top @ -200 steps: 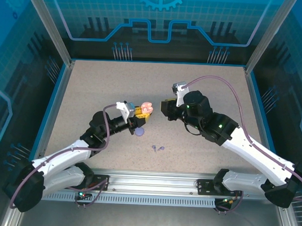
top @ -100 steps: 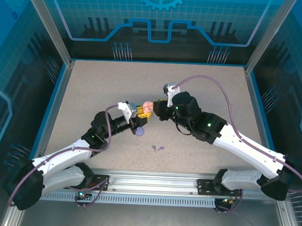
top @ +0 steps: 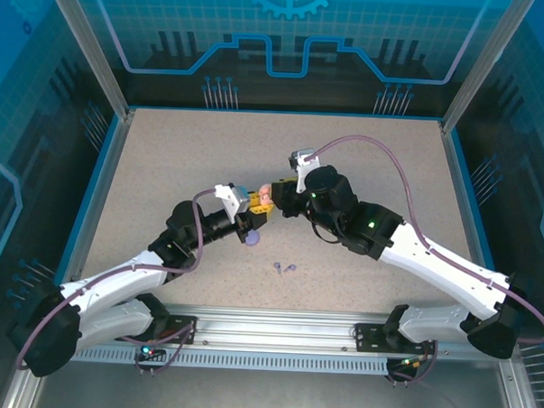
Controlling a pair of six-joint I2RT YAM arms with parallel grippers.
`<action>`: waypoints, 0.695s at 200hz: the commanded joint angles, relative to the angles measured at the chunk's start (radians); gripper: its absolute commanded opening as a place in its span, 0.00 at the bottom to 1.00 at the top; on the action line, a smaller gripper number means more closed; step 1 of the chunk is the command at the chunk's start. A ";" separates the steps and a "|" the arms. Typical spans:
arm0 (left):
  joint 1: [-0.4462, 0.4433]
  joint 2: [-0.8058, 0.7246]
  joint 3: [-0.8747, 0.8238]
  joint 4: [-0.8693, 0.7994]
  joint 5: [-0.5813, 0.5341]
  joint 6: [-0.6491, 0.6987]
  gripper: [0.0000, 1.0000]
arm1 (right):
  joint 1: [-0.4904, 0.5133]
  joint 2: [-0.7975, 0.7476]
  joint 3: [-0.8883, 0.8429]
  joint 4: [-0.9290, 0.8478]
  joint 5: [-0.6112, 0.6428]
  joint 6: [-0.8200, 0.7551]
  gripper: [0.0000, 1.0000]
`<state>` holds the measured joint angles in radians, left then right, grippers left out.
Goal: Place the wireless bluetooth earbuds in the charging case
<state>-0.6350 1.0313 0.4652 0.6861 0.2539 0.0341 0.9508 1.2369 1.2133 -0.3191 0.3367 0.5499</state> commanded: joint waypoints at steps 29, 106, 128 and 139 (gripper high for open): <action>-0.012 0.006 0.035 0.036 -0.019 0.021 0.01 | 0.022 0.019 0.008 0.023 0.027 0.006 0.23; -0.016 0.004 0.033 0.033 -0.025 0.027 0.00 | 0.022 0.021 -0.015 -0.024 0.016 0.024 0.23; -0.017 0.004 0.033 0.033 -0.027 0.027 0.01 | 0.022 0.018 -0.023 -0.028 0.006 0.029 0.24; -0.017 0.004 0.033 0.033 -0.025 0.027 0.01 | 0.023 0.019 -0.021 -0.039 0.002 0.028 0.23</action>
<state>-0.6407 1.0344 0.4652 0.6823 0.2462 0.0368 0.9577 1.2587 1.2079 -0.3229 0.3412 0.5617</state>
